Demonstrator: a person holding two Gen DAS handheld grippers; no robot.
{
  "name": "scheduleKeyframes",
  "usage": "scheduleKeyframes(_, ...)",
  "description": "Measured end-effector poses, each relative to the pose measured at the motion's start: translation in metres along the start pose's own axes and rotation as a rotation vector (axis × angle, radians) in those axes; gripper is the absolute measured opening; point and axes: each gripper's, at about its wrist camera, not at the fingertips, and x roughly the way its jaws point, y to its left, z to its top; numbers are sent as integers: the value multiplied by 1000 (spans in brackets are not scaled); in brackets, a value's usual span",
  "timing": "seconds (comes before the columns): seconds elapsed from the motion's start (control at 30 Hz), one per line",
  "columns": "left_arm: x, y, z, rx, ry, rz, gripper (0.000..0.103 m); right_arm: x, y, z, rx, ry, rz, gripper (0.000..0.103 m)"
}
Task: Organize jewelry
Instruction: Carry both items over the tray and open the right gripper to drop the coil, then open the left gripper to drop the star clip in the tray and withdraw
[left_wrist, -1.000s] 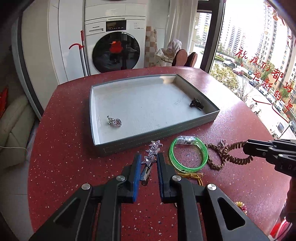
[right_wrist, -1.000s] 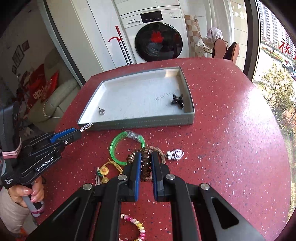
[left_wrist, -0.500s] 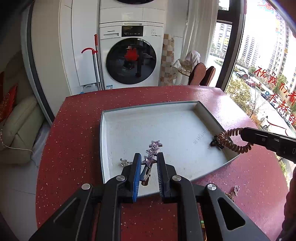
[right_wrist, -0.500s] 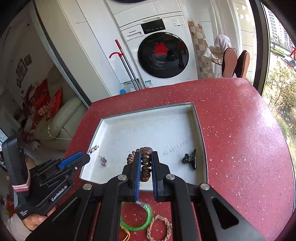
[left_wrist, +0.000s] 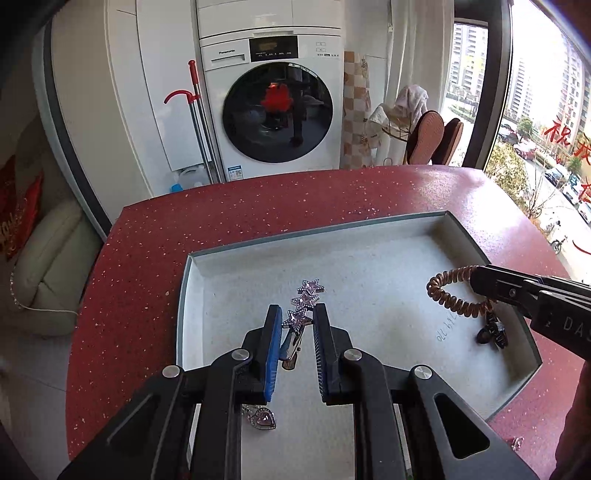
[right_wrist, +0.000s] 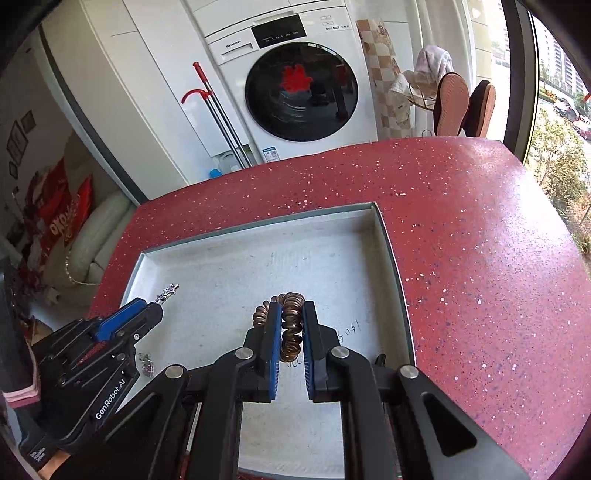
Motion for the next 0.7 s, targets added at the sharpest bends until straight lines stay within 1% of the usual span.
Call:
scheduleKeyframes(0.17,20,-4,-9,12,45,15,35,13,-5,-7,8,27,-13,12)
scheduleKeyframes(0.3,23,-10,-14,52,44,42,35,17,-4,-12,-11,41,-38,12)
scheduleKeyframes(0.47,31,-12,-16,74,74,55,35,22,-1,-18,-31,67,-68,13)
scheduleKeyframes(0.53,33,-12,-17,71,85,60,35,23,-3,-18,-31,79,-74,22)
scheduleKeyframes(0.6,33,-12,-18,71,91,63,35,22,-5,-19,-20,78,-73,52)
scheduleKeyframes(0.63,33,-12,-18,72,92,64,35,20,-5,-18,-14,71,-69,56)
scheduleKeyframes(0.7,33,-12,-19,74,95,64,35,16,-4,-17,-6,58,-52,57)
